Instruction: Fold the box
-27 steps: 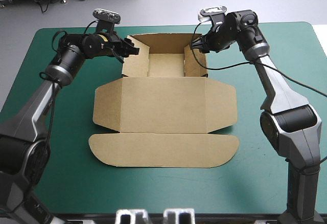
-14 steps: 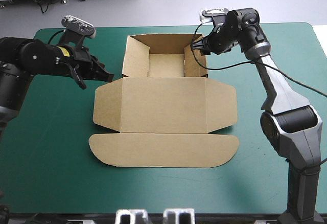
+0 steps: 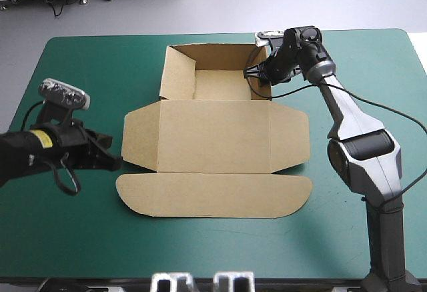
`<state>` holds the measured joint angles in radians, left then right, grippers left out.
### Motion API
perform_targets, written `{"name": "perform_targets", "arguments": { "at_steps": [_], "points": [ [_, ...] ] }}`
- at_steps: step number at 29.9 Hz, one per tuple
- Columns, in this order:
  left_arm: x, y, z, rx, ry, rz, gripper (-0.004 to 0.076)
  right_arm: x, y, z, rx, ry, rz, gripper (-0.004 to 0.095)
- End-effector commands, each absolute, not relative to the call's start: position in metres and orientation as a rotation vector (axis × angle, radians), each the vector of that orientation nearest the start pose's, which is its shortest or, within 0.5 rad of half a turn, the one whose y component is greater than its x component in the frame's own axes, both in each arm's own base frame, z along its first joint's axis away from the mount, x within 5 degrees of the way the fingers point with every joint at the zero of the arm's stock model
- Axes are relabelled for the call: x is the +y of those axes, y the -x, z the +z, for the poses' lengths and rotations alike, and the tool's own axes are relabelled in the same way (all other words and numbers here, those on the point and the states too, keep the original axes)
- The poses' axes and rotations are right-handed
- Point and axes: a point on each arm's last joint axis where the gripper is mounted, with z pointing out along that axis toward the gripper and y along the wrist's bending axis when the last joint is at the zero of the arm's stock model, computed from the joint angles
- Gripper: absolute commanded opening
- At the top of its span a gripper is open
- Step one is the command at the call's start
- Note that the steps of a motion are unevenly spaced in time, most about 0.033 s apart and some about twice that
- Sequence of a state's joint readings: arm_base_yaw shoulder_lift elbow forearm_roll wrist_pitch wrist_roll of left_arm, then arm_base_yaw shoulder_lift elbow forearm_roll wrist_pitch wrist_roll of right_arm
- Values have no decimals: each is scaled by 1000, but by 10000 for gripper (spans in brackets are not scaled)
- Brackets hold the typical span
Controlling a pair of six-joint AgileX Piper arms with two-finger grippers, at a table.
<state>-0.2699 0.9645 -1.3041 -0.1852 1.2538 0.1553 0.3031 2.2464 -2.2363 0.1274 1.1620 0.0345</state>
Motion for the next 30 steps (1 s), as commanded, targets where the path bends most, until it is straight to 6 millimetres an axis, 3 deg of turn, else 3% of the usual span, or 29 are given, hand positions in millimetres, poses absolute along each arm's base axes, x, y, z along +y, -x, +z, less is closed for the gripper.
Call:
{"name": "perform_targets", "arguments": {
  "at_steps": [1, 3, 7, 11, 15, 20, 26, 30],
  "points": [
    [-49, -111, 423, 2356, -508, -324, -10, 157, -463, 321, 2535, 330, 315, 136],
    [-46, -98, 413, 2361, -503, -327, -10, 157, -462, 320, 2549, 352, 313, -21],
    [-39, -75, 392, 2375, -454, -338, -10, 155, -454, 335, 2577, 372, 299, -19],
    [-33, -55, 380, 2365, -386, -362, -10, 145, -441, 376, 2476, 337, 311, -19],
    [-27, -42, 375, 2343, -327, -359, -10, 118, -424, 414, 2397, 279, 298, -19],
    [-21, -30, 377, 2294, -288, -333, -10, 64, -402, 445, 2356, 166, 153, -19],
    [-18, -26, 377, 2282, -248, -329, -10, -20, -371, 433, 2458, -25, -59, -19],
    [-16, -27, 375, 2287, -244, -295, -10, -74, -349, 409, 2559, -175, -131, -19]
  ]
}}
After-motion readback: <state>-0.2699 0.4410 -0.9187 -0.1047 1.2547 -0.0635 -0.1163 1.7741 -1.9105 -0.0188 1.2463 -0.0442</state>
